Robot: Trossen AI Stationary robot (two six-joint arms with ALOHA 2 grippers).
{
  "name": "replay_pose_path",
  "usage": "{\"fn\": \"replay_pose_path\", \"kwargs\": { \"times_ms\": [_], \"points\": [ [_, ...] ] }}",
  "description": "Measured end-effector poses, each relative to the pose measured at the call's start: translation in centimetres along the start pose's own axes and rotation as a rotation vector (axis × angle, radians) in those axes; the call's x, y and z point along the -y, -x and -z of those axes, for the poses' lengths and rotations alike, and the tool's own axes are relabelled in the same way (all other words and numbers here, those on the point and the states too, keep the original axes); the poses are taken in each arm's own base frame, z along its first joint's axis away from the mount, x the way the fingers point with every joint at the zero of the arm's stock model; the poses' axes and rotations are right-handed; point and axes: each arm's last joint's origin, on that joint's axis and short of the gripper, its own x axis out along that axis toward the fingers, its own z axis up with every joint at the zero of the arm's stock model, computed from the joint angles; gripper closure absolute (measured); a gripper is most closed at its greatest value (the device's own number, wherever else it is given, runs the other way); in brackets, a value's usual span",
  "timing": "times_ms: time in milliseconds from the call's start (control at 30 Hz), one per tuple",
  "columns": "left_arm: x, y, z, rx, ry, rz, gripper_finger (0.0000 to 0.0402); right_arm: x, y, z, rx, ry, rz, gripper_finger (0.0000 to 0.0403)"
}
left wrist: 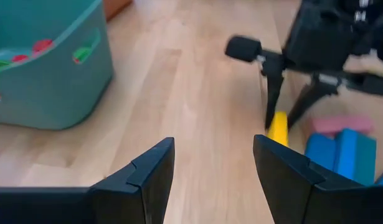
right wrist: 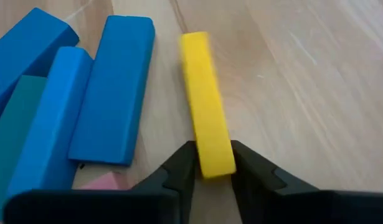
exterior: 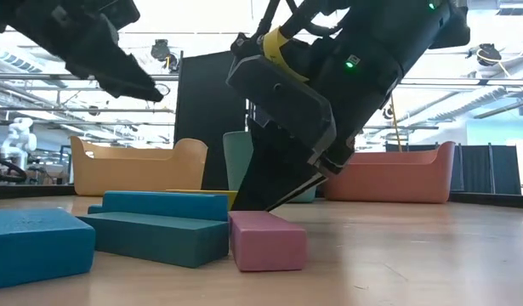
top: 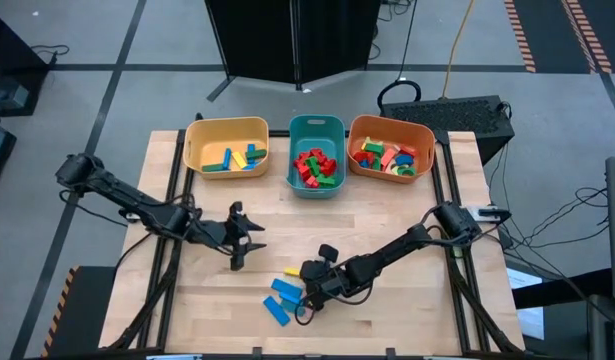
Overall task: Sort blocks by size
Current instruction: Put the yellow rectangle block into the yellow bin
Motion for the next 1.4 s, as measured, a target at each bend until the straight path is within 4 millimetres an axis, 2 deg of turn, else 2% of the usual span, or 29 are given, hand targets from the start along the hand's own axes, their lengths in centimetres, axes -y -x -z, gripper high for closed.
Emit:
{"fn": "replay_pose_path", "kwargs": {
  "times_ms": [233, 533, 700, 900, 1033, 1400],
  "points": [
    [0.9, -1.2, 1.2, -0.073, -0.044, 0.004, 0.0194, 0.1, 0.0, 0.0, -0.003, 0.004, 0.004, 0.0354],
    [1.5, -2.0, 2.0, -0.109, -0.074, 0.017, 0.0194, 0.1, 0.0, -0.1, 0.011, 0.025, 0.024, 0.0354],
    [1.8, -2.5, 1.8, -0.077, -0.120, 0.038, 0.0194, 0.5, 0.1, -0.1, 0.054, 0.057, 0.104, 0.0354],
    [2.4, -3.5, 2.2, -0.084, -0.345, 0.148, 0.0194, 0.3, 0.3, -0.8, 0.097, 0.109, 0.133, 0.0355],
    [2.7, -4.3, 2.7, -0.082, -0.446, 0.156, 0.0194, 0.0, 0.5, -1.2, 0.110, 0.138, 0.128, 0.0355],
    [3.0, -5.3, 3.1, -0.065, -0.463, 0.158, 0.0194, -0.9, 1.3, -3.1, 0.166, 0.205, 0.121, 0.0355]
  ]
}}
